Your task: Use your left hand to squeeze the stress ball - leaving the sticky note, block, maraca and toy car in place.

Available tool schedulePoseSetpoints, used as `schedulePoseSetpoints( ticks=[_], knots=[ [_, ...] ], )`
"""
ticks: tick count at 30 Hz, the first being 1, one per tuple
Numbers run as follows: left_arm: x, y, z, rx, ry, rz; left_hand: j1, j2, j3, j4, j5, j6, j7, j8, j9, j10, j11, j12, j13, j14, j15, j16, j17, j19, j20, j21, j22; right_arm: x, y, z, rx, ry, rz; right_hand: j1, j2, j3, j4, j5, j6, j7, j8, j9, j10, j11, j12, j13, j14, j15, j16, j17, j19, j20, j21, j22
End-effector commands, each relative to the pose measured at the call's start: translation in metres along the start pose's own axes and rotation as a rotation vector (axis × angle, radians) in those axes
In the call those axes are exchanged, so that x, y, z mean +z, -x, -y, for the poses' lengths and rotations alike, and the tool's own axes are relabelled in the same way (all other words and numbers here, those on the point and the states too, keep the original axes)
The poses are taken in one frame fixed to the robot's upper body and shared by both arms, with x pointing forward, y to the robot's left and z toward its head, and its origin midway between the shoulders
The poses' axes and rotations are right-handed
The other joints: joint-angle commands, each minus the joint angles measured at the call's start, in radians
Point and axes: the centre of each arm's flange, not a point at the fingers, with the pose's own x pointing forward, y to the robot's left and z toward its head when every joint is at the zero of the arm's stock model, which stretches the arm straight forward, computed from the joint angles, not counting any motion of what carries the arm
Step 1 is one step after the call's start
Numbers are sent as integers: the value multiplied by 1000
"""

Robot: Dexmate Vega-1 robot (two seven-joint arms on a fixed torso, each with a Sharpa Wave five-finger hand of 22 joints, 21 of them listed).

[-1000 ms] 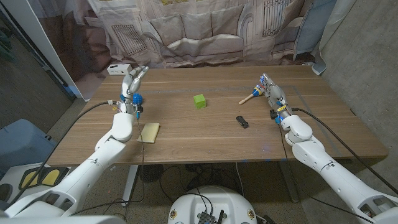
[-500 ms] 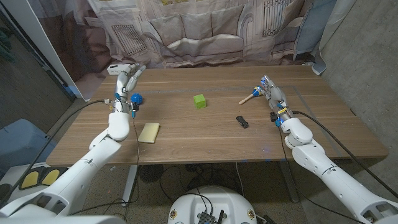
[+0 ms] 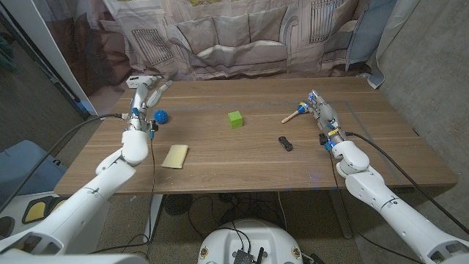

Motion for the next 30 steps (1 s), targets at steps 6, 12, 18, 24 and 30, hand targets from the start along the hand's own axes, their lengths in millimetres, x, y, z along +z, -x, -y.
schedulePoseSetpoints(
  ticks=[6, 12, 18, 24, 30],
  knots=[
    [-2, -10, -18, -77, -179, -90, 45, 11, 16, -9, -1, 25, -3, 6, 5, 22, -8, 0, 7, 23, -7, 1, 2, 24, -5, 0, 7, -3, 2, -1, 7, -2, -7, 1, 10, 5, -5, 1, 13, -2, 7, 2, 8, 2, -1, 3, 2, 6, 3, 2, 7, 4, 1, 6],
    [0, -18, -24, -115, -223, -126, 55, 11, 19, -9, -1, 26, -5, 4, 5, 23, -7, -2, 7, 24, -7, -1, 2, 21, -1, -3, 7, -4, 6, -1, -3, -6, -7, 2, 11, 5, -6, 0, 13, -1, 7, 2, 7, 3, -2, 3, 3, 6, 3, 2, 7, 5, 0, 6],
    [-1, -22, -25, -135, -269, -143, 67, 9, 21, -10, -1, 15, -5, -3, 6, 14, -10, -8, 8, 17, -5, -6, 2, 15, -2, -7, 8, -4, 10, -1, -10, -7, -8, 3, 11, 6, -6, 0, 14, -1, 6, 2, 6, 1, -3, 4, 2, 8, 2, 2, 6, 6, 0, 6],
    [-3, -26, -29, -157, -336, -182, 89, -3, 20, -9, -3, -18, -9, -18, 6, -9, -14, -23, 10, -5, -1, -15, 2, 0, 0, -17, 8, -6, 14, -2, -19, -9, -12, 3, 11, 5, -7, 0, 15, -2, 6, 2, 4, 0, -4, 4, 2, 8, 2, 3, 7, 8, 0, 6],
    [-5, -28, -33, -163, -400, -217, 115, -18, 18, -11, -5, -50, -20, -26, 7, -37, -16, -38, 11, -35, 1, -22, 3, -15, 4, -26, 8, -9, 17, -3, -20, -13, -16, 3, 11, 5, -7, 0, 15, -1, 5, 2, 4, 2, -4, 4, 4, 8, 2, 3, 7, 9, -1, 6]
  ],
)
